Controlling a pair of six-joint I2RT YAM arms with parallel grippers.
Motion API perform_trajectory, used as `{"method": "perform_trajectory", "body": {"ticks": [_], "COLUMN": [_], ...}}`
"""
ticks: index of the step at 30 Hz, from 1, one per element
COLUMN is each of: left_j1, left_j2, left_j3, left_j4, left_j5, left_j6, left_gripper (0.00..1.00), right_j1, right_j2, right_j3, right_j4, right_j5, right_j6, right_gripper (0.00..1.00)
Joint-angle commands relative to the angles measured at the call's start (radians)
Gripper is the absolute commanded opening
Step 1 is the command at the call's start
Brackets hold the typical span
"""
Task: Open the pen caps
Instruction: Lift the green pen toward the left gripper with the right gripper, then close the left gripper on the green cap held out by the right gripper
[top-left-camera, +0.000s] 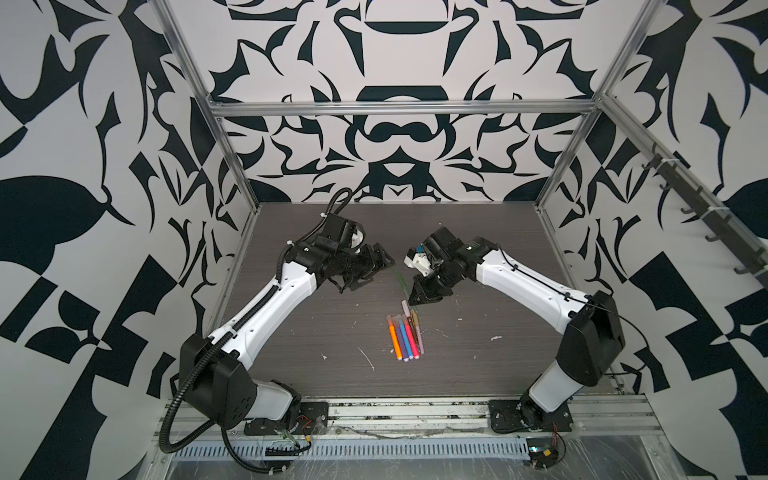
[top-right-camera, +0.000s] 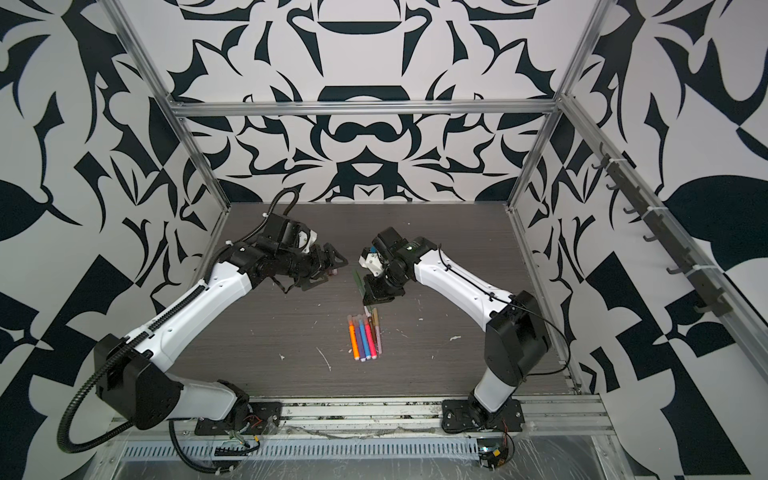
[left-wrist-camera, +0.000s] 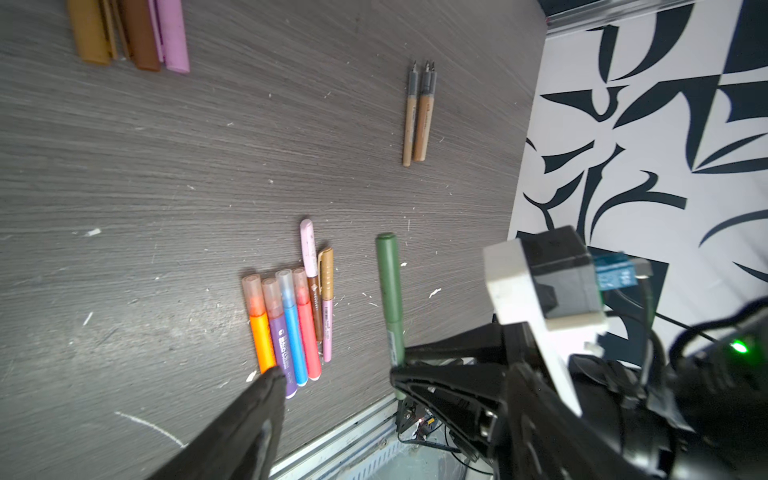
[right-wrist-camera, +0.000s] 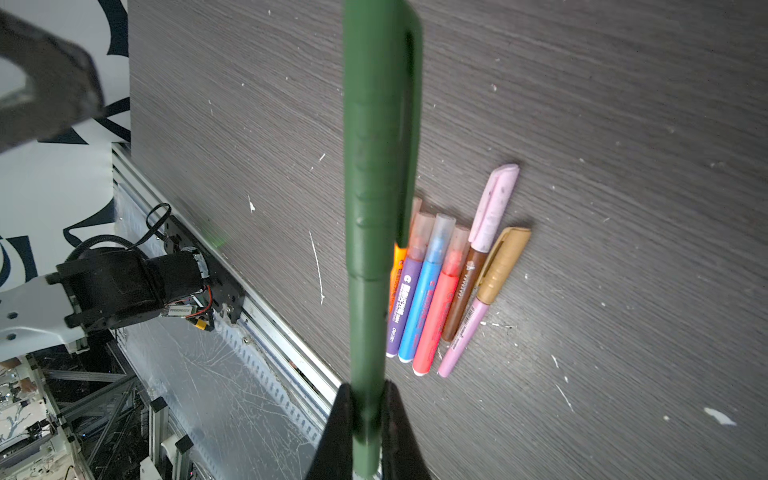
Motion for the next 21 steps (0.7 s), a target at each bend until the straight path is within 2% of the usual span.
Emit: {"method": "perform_trajectory", "body": {"ticks": [1,4,5,8,15,21], "left_j1": [0.000,0.000,-0.001,0.000,-0.001,-0.002], "left_j2": [0.028,0.059,0.067,0.100,0.155,0.198], "left_j3": [0.013,0.009,0.003,0.008,0.090,0.125], "left_j4": [0.000,0.043,0.060,0.096,0.000,-0.025], "left_j5": [0.033,0.041,0.041,0.057,-0.004,-0.029], "left_j6": [0.027,0.064,0.062,0.046,0.069,0.066], "left_gripper": [0.86,0.86,0.82,0.79,0.67,0.61], "right_j1": [0.003,0.002,0.002,0.002,0.002,0.002], "right_j2": [-0.017,-0.015,-0.014,-0.003,-0.031,-0.054], "right_j3": [0.006,-0.007,-0.006,0.009,0.003,-0.013], "right_j4": [0.043,0.070,0.077,0.080,0.137,0.169], "right_j5": [-0.035,-0.059,-0.066,-0.104,-0.095,-0.101], "right_j6": [-0.006,0.020,0.023,0.025,0.092,0.125], "right_gripper": [0.00,0.00,0.00,0.00,0.00,0.00]}}
